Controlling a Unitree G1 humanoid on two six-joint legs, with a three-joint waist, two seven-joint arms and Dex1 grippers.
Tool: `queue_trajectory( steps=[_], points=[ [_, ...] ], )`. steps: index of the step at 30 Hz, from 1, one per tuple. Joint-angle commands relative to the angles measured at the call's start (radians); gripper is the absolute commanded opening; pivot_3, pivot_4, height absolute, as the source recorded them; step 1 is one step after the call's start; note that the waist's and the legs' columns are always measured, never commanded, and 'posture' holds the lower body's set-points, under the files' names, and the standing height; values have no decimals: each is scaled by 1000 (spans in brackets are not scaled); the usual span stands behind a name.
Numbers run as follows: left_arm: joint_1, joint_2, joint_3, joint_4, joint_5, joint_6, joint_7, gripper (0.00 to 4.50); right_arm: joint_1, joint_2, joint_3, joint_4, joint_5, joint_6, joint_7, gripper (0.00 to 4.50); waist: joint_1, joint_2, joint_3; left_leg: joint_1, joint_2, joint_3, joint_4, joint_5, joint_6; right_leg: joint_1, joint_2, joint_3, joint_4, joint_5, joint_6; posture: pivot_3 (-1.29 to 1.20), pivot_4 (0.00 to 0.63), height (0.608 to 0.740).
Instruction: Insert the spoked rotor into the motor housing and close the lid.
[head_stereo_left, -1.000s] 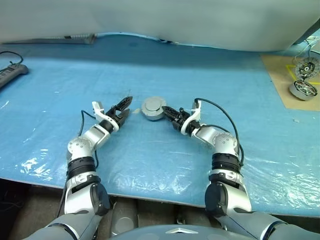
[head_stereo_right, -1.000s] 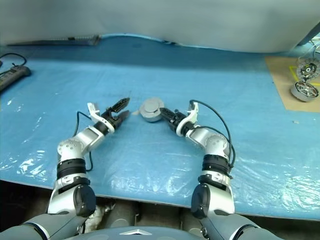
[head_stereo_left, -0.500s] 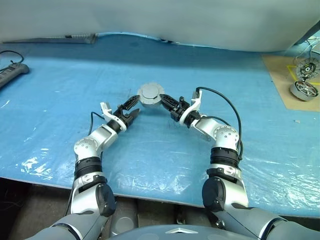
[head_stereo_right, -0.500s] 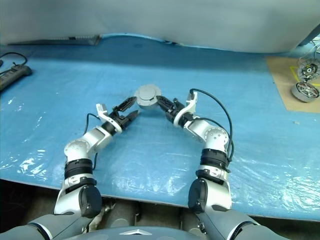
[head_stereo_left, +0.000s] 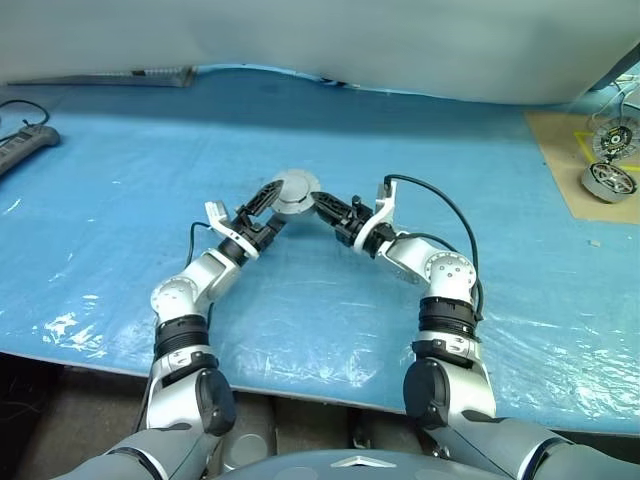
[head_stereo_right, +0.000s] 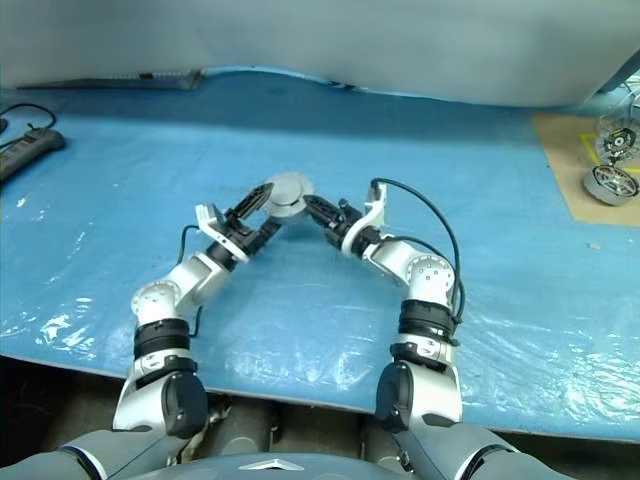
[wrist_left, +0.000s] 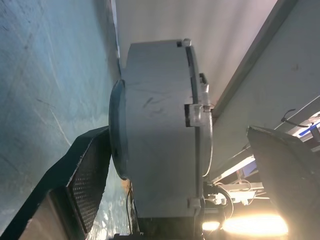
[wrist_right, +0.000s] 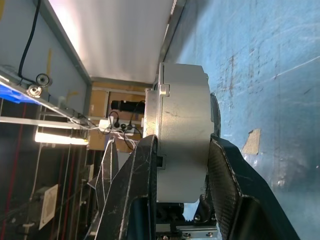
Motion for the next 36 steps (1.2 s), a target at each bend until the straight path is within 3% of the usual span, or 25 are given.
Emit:
queue_trajectory(
  steps=[1, 2, 9, 14, 19, 28, 31, 36],
  points=[
    [-14, -7, -13, -28, -40, 8, 11, 4500, -3, 38, 22, -79, 80, 14, 17, 1075, 0, 0, 0, 0, 0, 0, 1, 0, 0, 0, 0, 0, 0, 0, 0, 0, 150, 740],
    [-15, -8, -17, -27, -42, 8, 14, 4500, -1, 38, 25, -81, 84, 15, 16, 1075, 0, 0, 0, 0, 0, -1, 1, 0, 0, 0, 0, 0, 1, 0, 0, 0, 150, 740],
    [-11, -13, -26, -36, -56, -10, 21, 2357, 17, 34, 38, -97, 106, 16, 1, 1074, 0, 0, 0, -2, 0, -5, 5, 0, 0, 1, 0, -3, 2, 0, 0, 0, 150, 740],
    [-11, -16, -24, -39, -52, -39, 38, 2376, 38, 0, 87, -124, 34, -29, 17, 1074, 1, 0, 0, -2, 0, -8, 6, 0, 0, 3, 0, -5, 3, 0, 0, 0, 150, 740],
    [-37, -6, -29, -10, -24, -80, 44, 2376, 114, -134, 379, -212, -281, -243, 155, 1074, 2, 0, 0, -5, 0, -11, 8, 0, 0, 3, 0, -7, 2, 0, 0, 0, 150, 740],
    [-245, 90, -43, 306, 141, -260, -16, 2376, 199, -257, 610, -260, -609, -578, 252, 4370, 3, 0, 0, -4, -1, -15, 12, 0, 0, 9, -1, -10, 1, 2, 4, 0, 150, 740],
    [-344, 128, -57, 470, 224, -338, -66, 2376, 235, -300, 686, -248, -750, -722, 267, 4500, 5, 0, 0, -4, -2, -15, 12, 0, 0, 9, -1, -10, 0, 3, 5, 0, 150, 740],
    [-511, 175, -64, 752, 373, -537, -63, 2376, 302, -316, 710, -236, -863, -850, 253, 4500, 5, 0, 0, -5, -2, -16, 12, 0, 0, 10, -2, -10, -1, 3, 5, 0, 150, 740]
  ],
)
